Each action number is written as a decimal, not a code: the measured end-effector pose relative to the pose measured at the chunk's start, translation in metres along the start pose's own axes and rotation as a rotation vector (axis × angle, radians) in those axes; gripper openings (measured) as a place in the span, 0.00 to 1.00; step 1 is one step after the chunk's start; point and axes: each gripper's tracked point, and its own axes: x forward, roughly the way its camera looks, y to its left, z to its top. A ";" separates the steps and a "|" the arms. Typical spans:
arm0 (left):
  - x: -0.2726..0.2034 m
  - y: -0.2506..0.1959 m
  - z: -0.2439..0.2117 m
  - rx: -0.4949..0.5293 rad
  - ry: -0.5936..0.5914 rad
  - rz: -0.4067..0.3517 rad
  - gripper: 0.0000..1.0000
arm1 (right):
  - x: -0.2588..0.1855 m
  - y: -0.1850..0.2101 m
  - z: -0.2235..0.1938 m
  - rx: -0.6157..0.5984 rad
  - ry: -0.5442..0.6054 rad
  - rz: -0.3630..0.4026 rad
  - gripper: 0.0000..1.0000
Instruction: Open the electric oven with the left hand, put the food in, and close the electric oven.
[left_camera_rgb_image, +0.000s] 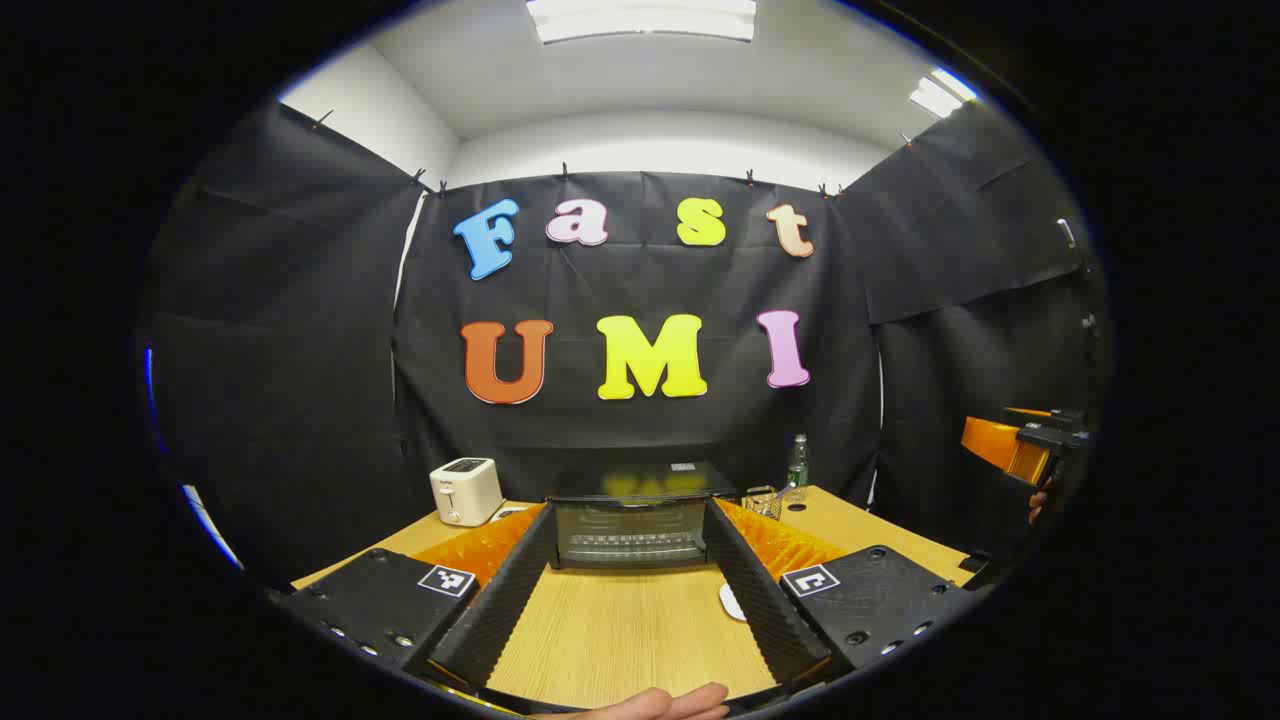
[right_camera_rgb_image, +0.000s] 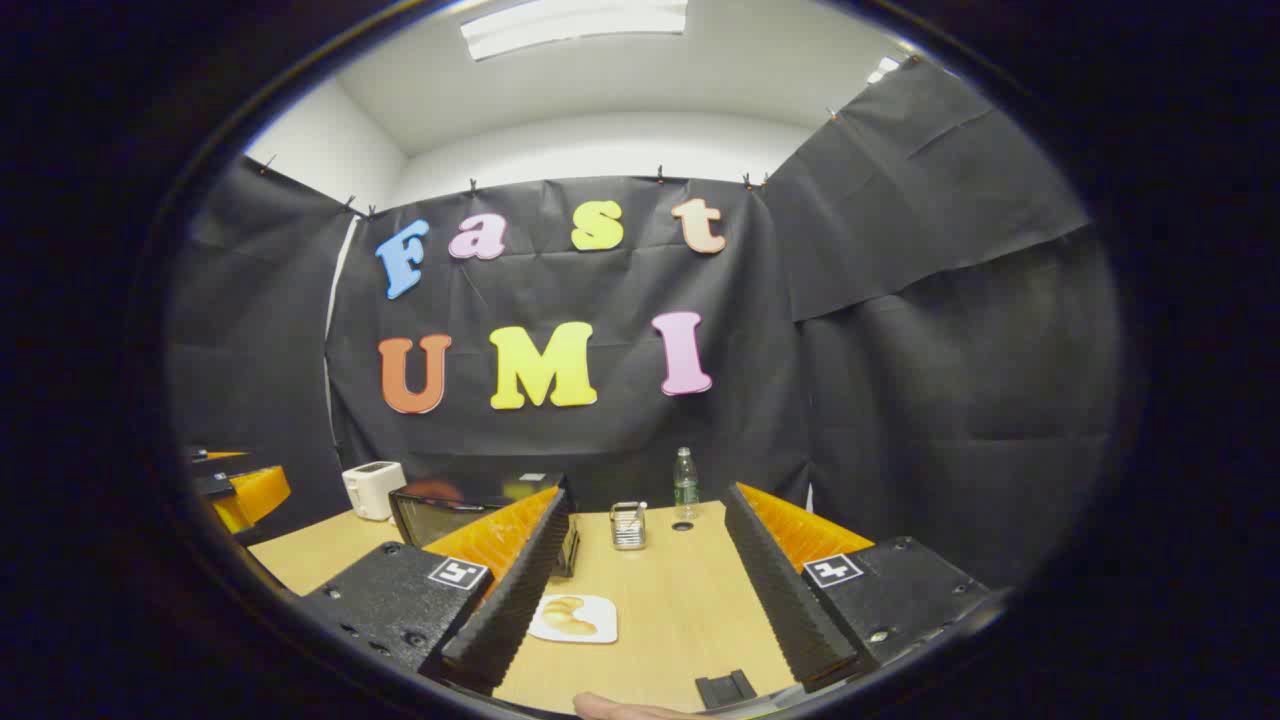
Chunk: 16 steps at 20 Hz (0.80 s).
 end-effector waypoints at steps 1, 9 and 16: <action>0.001 0.002 0.001 0.010 -0.005 0.011 0.95 | 0.000 -0.002 -0.001 0.003 -0.004 -0.002 0.99; 0.000 0.001 -0.006 -0.001 0.004 0.013 0.95 | 0.004 -0.011 -0.007 -0.005 -0.008 -0.029 0.99; 0.008 0.004 -0.008 -0.004 0.018 0.025 0.95 | 0.004 -0.009 -0.007 -0.009 -0.015 -0.018 0.96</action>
